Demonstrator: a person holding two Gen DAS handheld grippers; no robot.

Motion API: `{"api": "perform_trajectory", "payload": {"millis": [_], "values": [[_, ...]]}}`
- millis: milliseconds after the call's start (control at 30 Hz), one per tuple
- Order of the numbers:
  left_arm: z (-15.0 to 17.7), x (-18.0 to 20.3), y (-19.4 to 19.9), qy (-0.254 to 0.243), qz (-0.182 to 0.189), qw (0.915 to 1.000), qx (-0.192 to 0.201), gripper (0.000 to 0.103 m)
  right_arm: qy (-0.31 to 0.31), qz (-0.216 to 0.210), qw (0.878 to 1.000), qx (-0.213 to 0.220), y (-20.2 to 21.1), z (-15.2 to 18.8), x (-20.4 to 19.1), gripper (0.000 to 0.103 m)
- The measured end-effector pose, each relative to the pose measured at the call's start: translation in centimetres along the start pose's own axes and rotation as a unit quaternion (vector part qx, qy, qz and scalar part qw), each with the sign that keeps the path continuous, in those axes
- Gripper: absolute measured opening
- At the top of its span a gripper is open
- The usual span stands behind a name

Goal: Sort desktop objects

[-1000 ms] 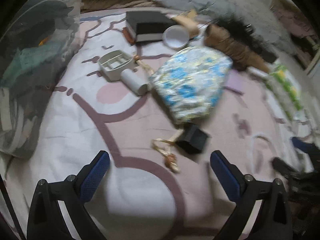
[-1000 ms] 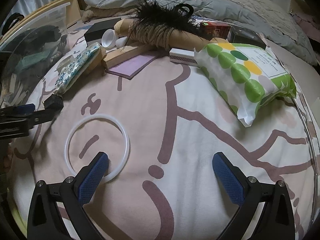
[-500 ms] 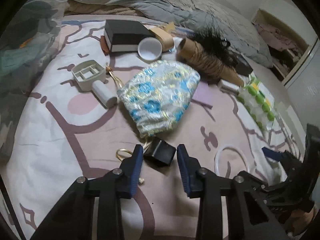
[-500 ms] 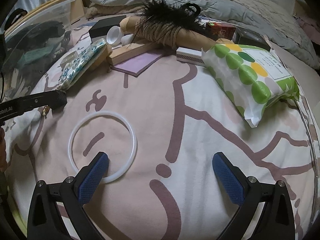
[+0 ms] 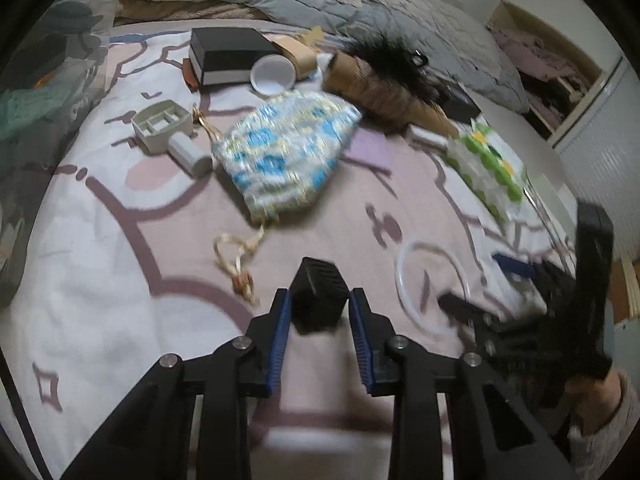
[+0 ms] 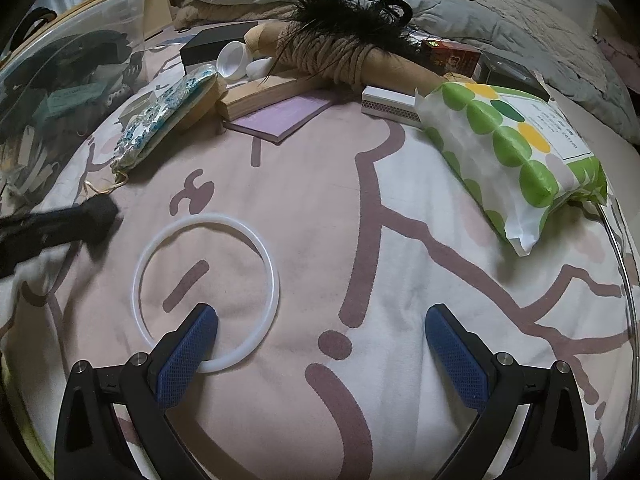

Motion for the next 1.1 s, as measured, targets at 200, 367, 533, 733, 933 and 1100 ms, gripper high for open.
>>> {"api": "perform_trajectory", "payload": {"millis": [200, 367, 533, 733, 933, 1100], "values": [[1.6, 0.3, 0.3, -0.007, -0.003, 0.9997, -0.022, 0.029, -0.002, 0.000, 1.000, 0.004, -0.1, 0.1, 0.1, 0.103], [0.5, -0.7, 1.5, 0.021, -0.004, 0.9996, 0.017, 0.061, 0.002, 0.008, 1.000, 0.011, -0.2, 0.2, -0.2, 0.103], [0.0, -0.3, 1.3, 0.024, 0.010, 0.9993, 0.026, 0.061, -0.001, 0.012, 1.000, 0.015, -0.3, 0.1, -0.1, 0.103], [0.4, -0.2, -0.6, -0.002, -0.064, 0.9979, 0.000, 0.061, 0.001, 0.011, 1.000, 0.004, -0.4, 0.0, -0.1, 0.103], [0.8, -1.4, -0.2, -0.004, -0.101, 0.9949, -0.002, 0.061, -0.004, 0.007, 1.000, 0.004, -0.4, 0.1, 0.0, 0.103], [1.2, -2.6, 0.1, 0.001, -0.134, 0.9910, -0.011, 0.068, -0.014, 0.012, 1.000, 0.005, 0.1, 0.2, 0.7, 0.103]]}}
Point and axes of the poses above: each gripper's, at about its wrist camera, not at the fingertips, and y roughly against the way its jaws point, x to its right, z to its underside, the point moved 3 cm from there along -y, roughly the way its jaws point, and after that the axes turned 1 degree about y, right-handed, at the moved point
